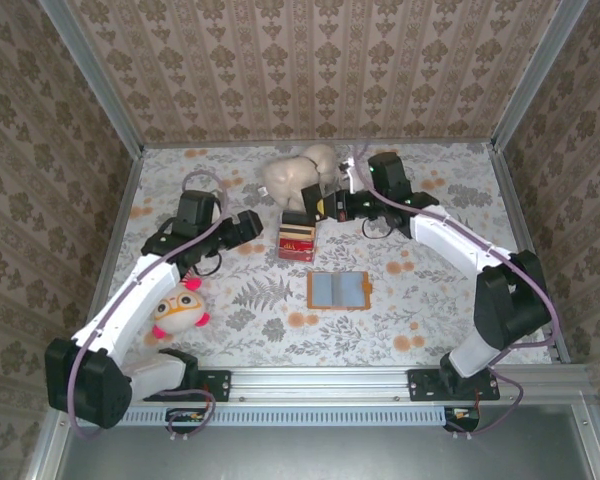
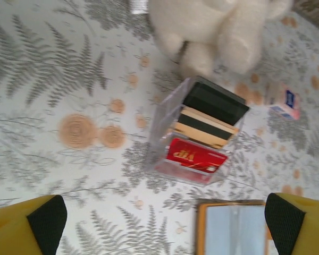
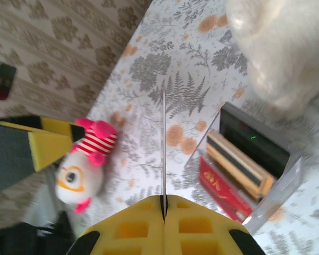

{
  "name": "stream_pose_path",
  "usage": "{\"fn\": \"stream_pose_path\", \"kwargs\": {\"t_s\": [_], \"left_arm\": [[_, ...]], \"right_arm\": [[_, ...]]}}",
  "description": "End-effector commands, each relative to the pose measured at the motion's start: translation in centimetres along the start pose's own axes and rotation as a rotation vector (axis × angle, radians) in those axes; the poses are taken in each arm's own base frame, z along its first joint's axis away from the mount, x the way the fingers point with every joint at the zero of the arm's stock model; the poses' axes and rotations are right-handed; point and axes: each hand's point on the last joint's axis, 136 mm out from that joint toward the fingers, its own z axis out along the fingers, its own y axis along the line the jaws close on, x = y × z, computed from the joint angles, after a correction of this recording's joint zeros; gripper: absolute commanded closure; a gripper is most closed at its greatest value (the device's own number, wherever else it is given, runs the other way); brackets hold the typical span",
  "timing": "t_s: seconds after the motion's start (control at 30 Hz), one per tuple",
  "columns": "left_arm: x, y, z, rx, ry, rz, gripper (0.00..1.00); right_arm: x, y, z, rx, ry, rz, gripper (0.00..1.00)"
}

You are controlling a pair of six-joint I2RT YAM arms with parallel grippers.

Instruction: Take the credit cards out of the card holder

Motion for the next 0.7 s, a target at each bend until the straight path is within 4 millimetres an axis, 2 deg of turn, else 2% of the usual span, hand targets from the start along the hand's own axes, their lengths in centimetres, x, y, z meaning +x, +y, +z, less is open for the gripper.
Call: {"fn": "stream_pose_path", "kwargs": {"t_s": [0.0,0.2,0.37,0.5,0.67], "left_arm": [[0.4,2.5,-0.9,-0.112,0.0,0.051,0.0],[0.5,3.2,-1.2,-0.132,0.01,0.046,0.0],[0.4,3.7,-1.5,-0.151,-0.003,0.049,0.0],[0.6,4.1,-1.5,-0.169,0.007,0.052,0.0],[0.9,4.2,-1.2,-0.172,0.025,0.05,0.0]], "right_arm": [[1.2,-1.4,0.9,0.119,0.116,-0.276,1.0],[-1.0,-0.9,2.5,0.151,0.132,-0.566,1.0],[-0.2,-2.0,4.6,0.179,0.244,-0.773,1.0],[1.0,-3.8,6.1,0.194,0.354,-0.839,1.0],[1.6,-4.4,7.3,0.168,0.414,-0.897,1.0]]}}
